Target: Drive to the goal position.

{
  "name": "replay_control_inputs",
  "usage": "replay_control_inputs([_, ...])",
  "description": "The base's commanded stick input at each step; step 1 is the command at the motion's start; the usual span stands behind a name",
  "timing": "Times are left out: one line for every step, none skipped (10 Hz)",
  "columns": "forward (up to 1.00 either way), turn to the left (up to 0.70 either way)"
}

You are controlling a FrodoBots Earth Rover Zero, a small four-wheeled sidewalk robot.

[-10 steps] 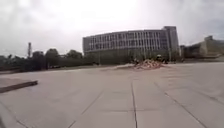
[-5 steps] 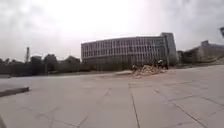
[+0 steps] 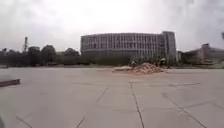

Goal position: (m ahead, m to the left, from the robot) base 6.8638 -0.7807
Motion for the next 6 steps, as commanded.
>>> replay_control_inputs([0.7, 0.0])
replay_control_inputs([0.7, 0.0])
replay_control_inputs([0.7, 0.0])
replay_control_inputs([0.7, 0.0])
replay_control_inputs([0.7, 0.0])
replay_control_inputs([0.7, -0.15])
